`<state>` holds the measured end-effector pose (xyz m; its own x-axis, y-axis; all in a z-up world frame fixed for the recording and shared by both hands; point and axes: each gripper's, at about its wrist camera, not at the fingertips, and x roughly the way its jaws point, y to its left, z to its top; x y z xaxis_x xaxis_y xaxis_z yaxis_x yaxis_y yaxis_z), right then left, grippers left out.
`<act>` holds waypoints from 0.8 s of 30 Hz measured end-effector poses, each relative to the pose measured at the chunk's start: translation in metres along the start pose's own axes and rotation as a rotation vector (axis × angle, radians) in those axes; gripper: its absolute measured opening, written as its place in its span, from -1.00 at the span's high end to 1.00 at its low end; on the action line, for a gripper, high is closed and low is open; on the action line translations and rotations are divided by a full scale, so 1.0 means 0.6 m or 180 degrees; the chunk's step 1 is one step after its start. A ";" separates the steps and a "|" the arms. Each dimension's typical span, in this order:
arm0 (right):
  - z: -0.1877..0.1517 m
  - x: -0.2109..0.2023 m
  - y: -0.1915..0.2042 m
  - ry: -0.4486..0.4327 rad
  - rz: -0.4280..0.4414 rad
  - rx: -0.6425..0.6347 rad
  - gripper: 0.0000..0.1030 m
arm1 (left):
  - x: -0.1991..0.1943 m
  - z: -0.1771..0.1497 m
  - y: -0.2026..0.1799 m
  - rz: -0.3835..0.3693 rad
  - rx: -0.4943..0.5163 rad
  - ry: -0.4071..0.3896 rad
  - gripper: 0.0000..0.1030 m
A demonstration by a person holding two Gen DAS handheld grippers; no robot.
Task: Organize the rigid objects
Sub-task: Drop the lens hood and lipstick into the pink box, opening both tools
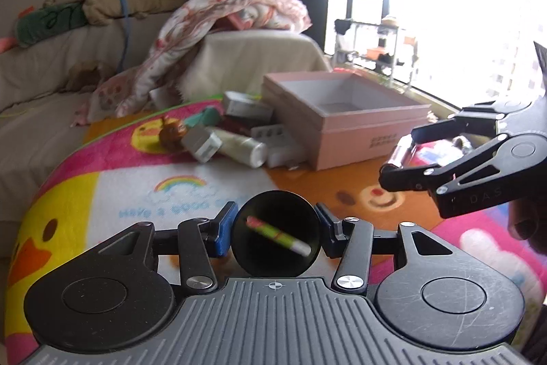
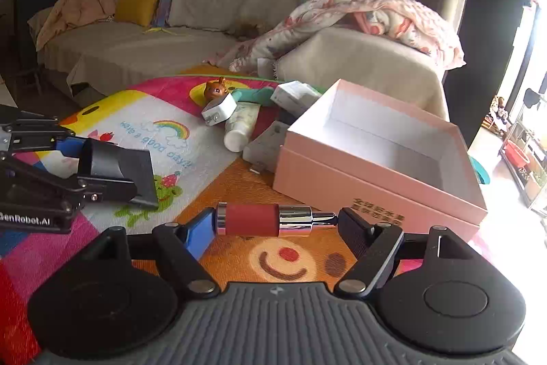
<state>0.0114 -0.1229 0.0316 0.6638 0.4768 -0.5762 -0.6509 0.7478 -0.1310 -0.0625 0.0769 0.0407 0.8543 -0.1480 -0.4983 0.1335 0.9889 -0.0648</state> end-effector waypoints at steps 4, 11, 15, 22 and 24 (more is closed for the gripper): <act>0.033 -0.076 -0.060 -0.0449 -0.0294 0.0083 -0.51 | 0.008 0.120 -0.037 -0.0334 0.0169 -0.0392 -0.03; 0.120 -0.065 -0.161 -0.0877 -0.0833 0.0314 -0.51 | 0.159 0.316 -0.065 -0.0783 -0.0221 -0.0590 -0.04; 0.115 0.009 -0.186 -0.0588 -0.0587 0.0328 -0.52 | 0.259 0.327 -0.080 -0.0714 -0.0206 -0.0285 0.01; 0.039 0.016 -0.154 -0.0573 -0.0614 0.0269 -0.52 | 0.232 0.247 -0.018 -0.0496 -0.0233 -0.0508 0.01; 0.019 0.007 -0.139 -0.0565 -0.0616 0.0188 -0.52 | 0.207 0.217 0.009 -0.0234 -0.0228 -0.0546 0.01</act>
<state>0.0730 -0.1779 0.0494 0.8314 0.3920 -0.3939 -0.4864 0.8561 -0.1748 0.1100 0.0624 0.0912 0.9174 -0.2135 -0.3358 0.1678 0.9727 -0.1600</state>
